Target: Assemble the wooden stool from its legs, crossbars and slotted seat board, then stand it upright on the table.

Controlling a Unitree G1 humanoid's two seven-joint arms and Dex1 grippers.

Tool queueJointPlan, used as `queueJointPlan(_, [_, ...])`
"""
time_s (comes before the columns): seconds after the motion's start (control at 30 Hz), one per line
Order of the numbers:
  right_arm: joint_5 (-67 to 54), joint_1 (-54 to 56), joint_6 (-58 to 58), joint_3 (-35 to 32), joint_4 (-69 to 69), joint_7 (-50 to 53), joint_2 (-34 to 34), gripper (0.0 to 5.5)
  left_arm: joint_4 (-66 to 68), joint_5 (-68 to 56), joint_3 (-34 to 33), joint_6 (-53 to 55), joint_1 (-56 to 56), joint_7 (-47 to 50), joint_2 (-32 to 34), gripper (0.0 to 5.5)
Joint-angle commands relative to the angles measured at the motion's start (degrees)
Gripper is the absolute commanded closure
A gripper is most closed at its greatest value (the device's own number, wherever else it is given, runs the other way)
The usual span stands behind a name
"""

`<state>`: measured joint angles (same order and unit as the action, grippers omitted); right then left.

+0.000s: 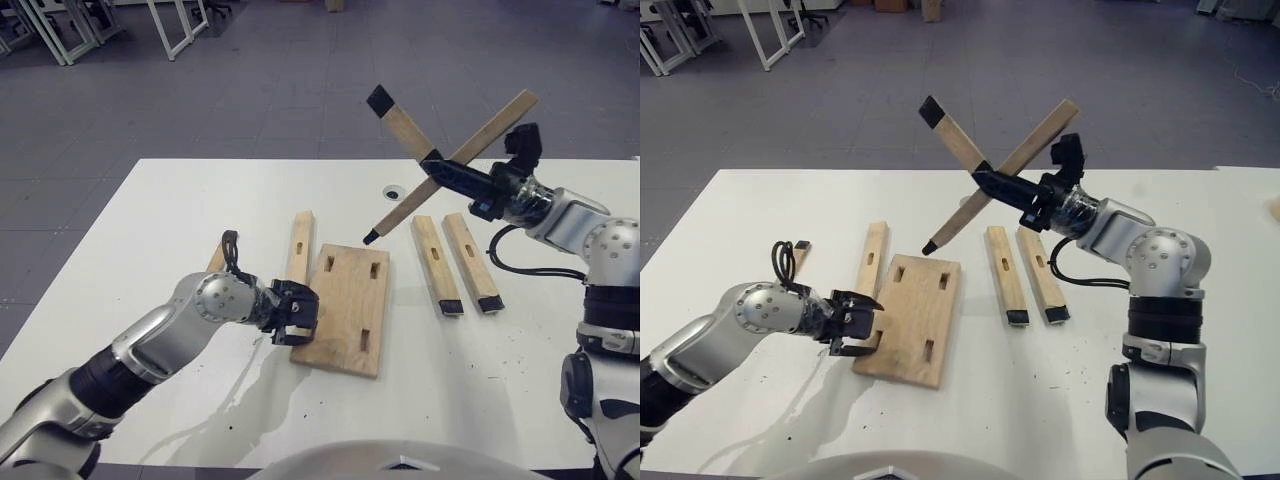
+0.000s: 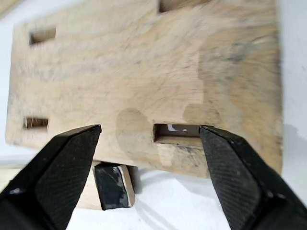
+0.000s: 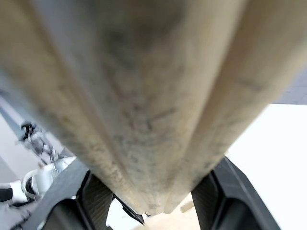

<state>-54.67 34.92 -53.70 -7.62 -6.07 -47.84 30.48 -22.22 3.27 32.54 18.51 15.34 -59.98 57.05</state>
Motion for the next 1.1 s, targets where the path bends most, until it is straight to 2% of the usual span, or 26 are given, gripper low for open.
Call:
queueJointPlan(0.03, [11.2,-2.9,11.5,7.8,-0.9,-8.5,1.5,3.48,9.5,3.7,0.8,-5.5,-3.8,-2.5,2.8,1.7])
queueJointPlan(0.13, [15.6,-4.2,14.6,9.6,-3.1,-10.6,1.6,3.48,11.5,4.2,-0.8,-6.5,-3.4,-1.5,0.6,1.7])
queueJointPlan(0.23, [16.0,-9.0,12.8,8.7,1.7,-9.8,2.6,3.48,9.7,3.8,-2.0,-4.2,-4.6,0.0,-1.6,1.7])
queueJointPlan(0.33, [12.1,-11.9,9.2,3.0,9.9,-3.6,1.3,3.48,7.2,3.6,-3.5,-1.2,-7.1,2.2,-2.5,1.7])
queueJointPlan(0.53, [0.4,-18.6,0.7,-6.3,27.3,9.0,-0.3,3.48,-0.5,4.5,-7.0,11.5,-16.3,10.9,-5.9,1.7])
queueJointPlan(0.73, [-4.0,-26.0,-2.9,-10.2,33.4,12.0,3.8,3.48,-5.1,4.8,-9.3,19.8,-21.3,16.1,-7.4,1.7])
queueJointPlan(0.83, [-4.4,-27.4,-2.7,-10.3,33.3,11.9,5.0,3.48,-6.2,4.4,-10.9,23.2,-22.6,18.4,-8.8,1.7])
queueJointPlan(1.1, [2.8,-29.9,3.0,-0.8,30.9,10.6,1.8,3.48,-7.3,4.4,-9.9,26.7,-21.8,20.1,-11.1,1.7])
